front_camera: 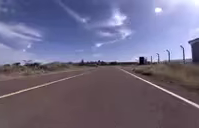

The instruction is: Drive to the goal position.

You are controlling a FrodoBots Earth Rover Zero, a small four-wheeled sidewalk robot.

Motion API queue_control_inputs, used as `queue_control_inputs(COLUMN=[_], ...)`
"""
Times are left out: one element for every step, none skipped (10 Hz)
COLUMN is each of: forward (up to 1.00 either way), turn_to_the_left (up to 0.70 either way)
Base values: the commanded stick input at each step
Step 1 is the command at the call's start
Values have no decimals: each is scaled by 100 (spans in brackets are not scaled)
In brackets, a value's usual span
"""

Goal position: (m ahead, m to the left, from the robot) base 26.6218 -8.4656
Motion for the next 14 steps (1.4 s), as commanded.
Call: queue_control_inputs(forward=[100, 100, 100, 100, 100, 100, 100, 100, 100, 100, 100, 100, 100, 100], turn_to_the_left=[0, 0, 0, 0, -2, -5, -40, -40, -40, 0, 0, 0, 0, 0])
